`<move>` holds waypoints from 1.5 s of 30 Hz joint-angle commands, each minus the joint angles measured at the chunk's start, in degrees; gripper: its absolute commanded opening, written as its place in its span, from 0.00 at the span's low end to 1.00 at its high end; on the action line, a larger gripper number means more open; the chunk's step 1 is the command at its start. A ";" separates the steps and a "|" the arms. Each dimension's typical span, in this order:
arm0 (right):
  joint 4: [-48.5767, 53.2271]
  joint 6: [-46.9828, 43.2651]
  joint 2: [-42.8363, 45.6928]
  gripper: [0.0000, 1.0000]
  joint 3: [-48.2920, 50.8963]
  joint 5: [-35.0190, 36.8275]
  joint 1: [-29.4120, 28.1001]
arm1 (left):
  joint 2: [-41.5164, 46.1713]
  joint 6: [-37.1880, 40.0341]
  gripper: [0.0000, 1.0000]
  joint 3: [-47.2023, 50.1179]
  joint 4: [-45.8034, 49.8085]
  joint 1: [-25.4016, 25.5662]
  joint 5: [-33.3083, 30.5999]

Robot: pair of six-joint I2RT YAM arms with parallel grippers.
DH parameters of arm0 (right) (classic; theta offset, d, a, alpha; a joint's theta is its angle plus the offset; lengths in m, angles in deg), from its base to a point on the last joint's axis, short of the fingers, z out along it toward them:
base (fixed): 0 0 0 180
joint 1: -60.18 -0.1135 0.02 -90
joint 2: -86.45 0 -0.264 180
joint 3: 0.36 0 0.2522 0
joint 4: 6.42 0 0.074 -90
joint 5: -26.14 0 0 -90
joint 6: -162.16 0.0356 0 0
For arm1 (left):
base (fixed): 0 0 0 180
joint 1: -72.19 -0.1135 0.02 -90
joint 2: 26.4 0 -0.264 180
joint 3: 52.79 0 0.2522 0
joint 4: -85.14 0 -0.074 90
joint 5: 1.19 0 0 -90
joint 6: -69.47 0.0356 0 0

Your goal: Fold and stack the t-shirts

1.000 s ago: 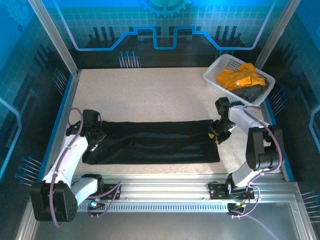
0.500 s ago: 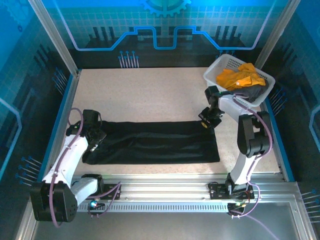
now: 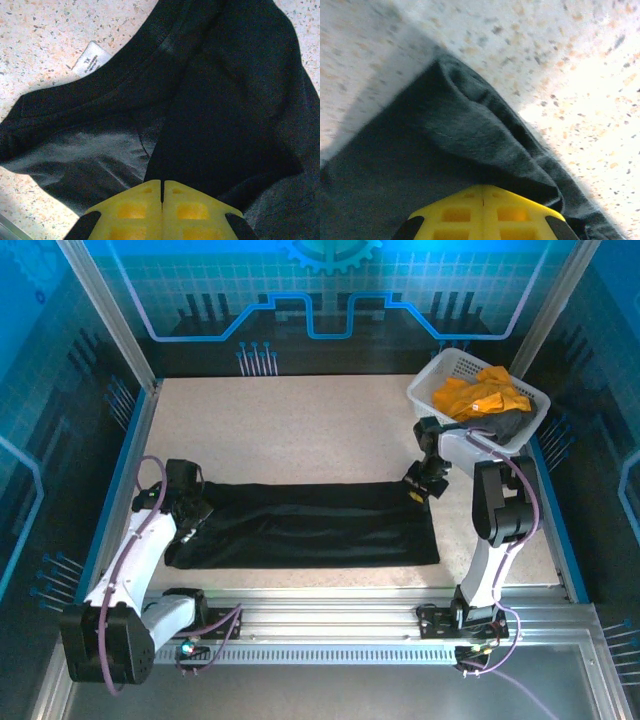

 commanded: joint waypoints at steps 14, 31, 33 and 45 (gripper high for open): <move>4.19 -5.80 5.43 0.02 6.93 -2.46 3.81 | 1.07 -0.74 0.00 0.89 2.03 0.64 -0.31; -1.22 -1.91 1.94 0.08 -0.98 -7.22 -12.91 | 0.56 -0.42 0.00 1.59 2.80 1.08 -0.55; -0.62 -2.32 0.18 0.07 -0.91 -8.41 -14.27 | 0.55 -0.20 0.00 1.41 3.18 1.07 -0.70; -1.18 -5.31 0.31 0.07 5.06 -5.86 -15.04 | 2.04 -2.81 0.00 -0.56 10.42 2.56 1.01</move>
